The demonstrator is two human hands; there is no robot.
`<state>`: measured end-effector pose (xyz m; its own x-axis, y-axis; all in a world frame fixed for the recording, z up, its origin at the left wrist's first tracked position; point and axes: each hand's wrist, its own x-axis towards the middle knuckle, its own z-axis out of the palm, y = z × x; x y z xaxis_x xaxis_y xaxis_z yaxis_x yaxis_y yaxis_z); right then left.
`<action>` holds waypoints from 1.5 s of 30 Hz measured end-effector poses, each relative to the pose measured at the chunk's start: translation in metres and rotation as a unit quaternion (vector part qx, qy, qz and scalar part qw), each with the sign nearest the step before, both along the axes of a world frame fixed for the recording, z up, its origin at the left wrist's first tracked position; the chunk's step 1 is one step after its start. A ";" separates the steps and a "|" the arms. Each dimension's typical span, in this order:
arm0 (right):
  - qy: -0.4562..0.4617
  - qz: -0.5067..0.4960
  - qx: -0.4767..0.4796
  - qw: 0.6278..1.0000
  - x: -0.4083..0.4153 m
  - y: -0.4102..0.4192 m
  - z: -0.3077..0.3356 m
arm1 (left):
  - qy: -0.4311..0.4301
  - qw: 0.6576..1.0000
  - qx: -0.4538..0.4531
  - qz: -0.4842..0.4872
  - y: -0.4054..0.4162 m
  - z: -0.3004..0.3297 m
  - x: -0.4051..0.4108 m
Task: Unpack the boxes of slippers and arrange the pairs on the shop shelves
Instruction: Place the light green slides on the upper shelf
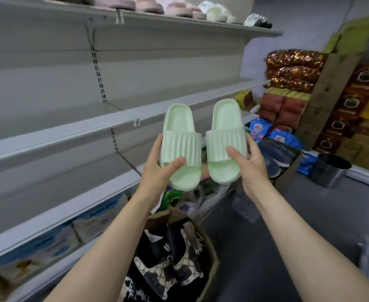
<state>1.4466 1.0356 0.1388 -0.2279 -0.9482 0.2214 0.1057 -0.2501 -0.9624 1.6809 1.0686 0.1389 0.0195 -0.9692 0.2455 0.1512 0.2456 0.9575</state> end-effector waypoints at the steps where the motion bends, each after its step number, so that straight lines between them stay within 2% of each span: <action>1: 0.002 -0.011 -0.009 1.000 -0.015 -0.011 0.003 | -0.006 1.000 -0.005 -0.006 -0.015 0.004 -0.015; 13: 0.058 -0.001 -0.113 0.992 -0.212 -0.188 0.078 | -0.023 0.996 -0.079 0.021 -0.189 0.068 -0.223; 19: 0.021 0.043 -0.141 0.989 -0.275 -0.276 0.112 | -0.011 0.996 -0.087 0.034 -0.257 0.108 -0.292; 24: -0.028 0.080 -0.167 0.982 -0.298 -0.346 0.125 | -0.027 0.992 -0.113 0.050 -0.318 0.128 -0.321; 34: -0.015 0.153 -0.209 0.966 -0.327 -0.500 0.168 | -0.007 0.980 -0.188 0.070 -0.473 0.165 -0.345; 41: -0.038 0.152 -0.209 0.965 -0.351 -0.591 0.191 | -0.026 0.971 -0.222 0.080 -0.557 0.201 -0.359; 45: -0.048 0.155 -0.227 0.960 -0.365 -0.633 0.206 | -0.042 0.963 -0.239 0.119 -0.600 0.225 -0.367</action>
<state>1.0816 0.4030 0.3445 0.0097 -0.7850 0.6195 0.3259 -0.5832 -0.7441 1.3139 0.4691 0.3640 0.1882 -0.7149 0.6735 -0.0378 0.6799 0.7323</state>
